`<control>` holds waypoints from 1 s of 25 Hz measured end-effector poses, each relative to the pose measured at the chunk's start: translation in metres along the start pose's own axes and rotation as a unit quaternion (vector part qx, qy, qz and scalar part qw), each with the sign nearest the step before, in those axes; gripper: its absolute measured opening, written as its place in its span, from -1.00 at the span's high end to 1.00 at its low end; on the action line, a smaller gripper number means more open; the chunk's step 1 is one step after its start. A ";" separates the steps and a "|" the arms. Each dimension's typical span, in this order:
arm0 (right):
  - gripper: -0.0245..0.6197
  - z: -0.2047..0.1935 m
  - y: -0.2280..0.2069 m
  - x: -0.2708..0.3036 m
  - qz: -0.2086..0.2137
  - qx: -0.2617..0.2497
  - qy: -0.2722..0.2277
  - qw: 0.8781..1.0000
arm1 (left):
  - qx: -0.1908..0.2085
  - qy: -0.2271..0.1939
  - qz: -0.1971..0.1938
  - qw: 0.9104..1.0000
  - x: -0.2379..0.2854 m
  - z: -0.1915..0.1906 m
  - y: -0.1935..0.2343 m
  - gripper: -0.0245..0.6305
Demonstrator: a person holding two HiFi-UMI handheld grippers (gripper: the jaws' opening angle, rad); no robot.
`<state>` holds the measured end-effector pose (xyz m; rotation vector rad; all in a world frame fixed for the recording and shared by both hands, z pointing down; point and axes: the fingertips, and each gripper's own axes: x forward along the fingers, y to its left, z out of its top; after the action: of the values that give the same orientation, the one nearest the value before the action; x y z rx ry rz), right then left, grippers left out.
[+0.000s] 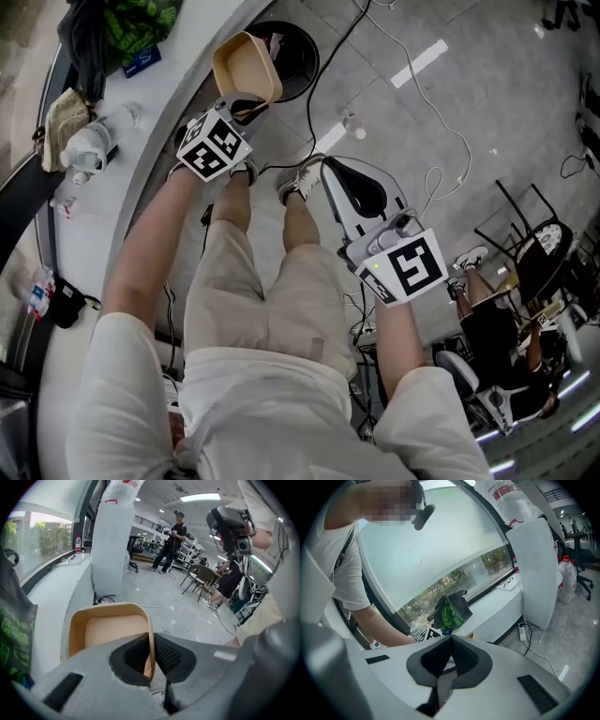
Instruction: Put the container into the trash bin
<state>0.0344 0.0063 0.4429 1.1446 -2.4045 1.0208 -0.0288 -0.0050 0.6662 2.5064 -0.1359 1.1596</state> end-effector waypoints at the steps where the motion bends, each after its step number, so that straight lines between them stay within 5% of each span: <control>1: 0.92 -0.002 -0.002 0.002 0.000 0.000 0.001 1.000 | 0.001 0.009 -0.006 1.000 0.006 -0.004 0.000 0.85; 14: 0.92 -0.023 -0.021 0.010 0.006 0.005 0.017 1.000 | 0.004 0.135 -0.092 0.986 0.074 -0.050 0.008 0.85; 25: 0.92 -0.070 -0.032 0.022 0.010 0.023 0.015 1.000 | 0.062 0.215 -0.121 0.967 0.116 -0.083 0.017 0.85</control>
<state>0.0418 0.0292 0.5194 1.1153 -2.3858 1.0958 -0.0160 0.0176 0.8077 2.2249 0.3586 1.6071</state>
